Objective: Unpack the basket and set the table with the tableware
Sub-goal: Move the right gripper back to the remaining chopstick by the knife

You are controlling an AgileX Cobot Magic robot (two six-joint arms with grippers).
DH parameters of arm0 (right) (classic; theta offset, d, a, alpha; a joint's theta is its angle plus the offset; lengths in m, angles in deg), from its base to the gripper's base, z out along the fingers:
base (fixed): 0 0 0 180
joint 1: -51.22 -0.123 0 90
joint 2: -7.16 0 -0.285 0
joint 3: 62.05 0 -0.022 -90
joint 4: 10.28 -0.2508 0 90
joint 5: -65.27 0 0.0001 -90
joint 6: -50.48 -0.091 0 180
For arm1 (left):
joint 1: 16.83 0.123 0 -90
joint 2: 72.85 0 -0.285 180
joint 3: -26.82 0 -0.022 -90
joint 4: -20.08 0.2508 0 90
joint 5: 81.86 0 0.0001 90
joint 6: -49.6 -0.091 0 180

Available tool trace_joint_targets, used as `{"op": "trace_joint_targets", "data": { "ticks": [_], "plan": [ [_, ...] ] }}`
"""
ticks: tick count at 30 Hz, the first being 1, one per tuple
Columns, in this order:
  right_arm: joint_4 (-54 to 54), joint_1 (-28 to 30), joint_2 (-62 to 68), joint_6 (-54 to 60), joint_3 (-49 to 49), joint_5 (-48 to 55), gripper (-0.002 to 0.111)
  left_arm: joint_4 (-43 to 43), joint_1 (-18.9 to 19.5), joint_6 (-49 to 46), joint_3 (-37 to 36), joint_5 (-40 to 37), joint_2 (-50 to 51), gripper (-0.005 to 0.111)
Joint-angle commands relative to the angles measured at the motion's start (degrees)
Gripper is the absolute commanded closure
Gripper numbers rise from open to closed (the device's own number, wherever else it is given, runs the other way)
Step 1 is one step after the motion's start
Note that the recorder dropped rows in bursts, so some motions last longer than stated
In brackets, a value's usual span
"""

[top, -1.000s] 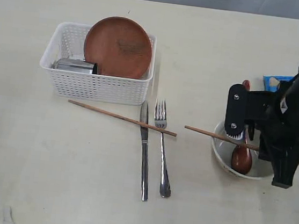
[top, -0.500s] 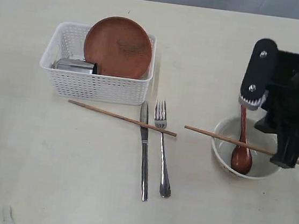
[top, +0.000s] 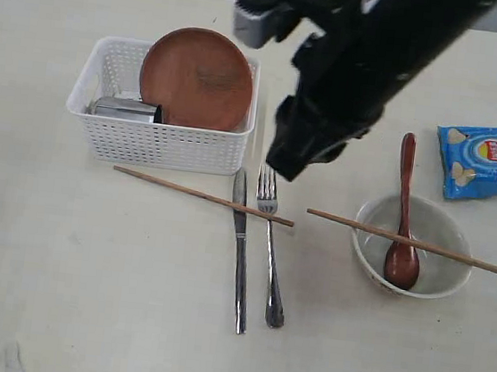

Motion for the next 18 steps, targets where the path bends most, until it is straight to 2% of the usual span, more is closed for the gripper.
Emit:
{"op": "trace_joint_targets", "data": {
  "ticks": [1,7,18],
  "plan": [
    [4.51,-4.83,9.74,-3.74,-5.15,1.36,0.072,-0.13,-0.4,-0.06,-0.11,0.59,-0.18,0.107],
    [6.92,-5.22,19.34,-6.59,-8.08,1.12,0.072,-0.13,-0.4,-0.06,-0.11,0.59,-0.18,0.107],
    [10.13,-5.37,24.76,-9.69,-8.08,-8.15,0.072,-0.13,-0.4,-0.06,-0.11,0.59,-0.18,0.107]
  ]
}}
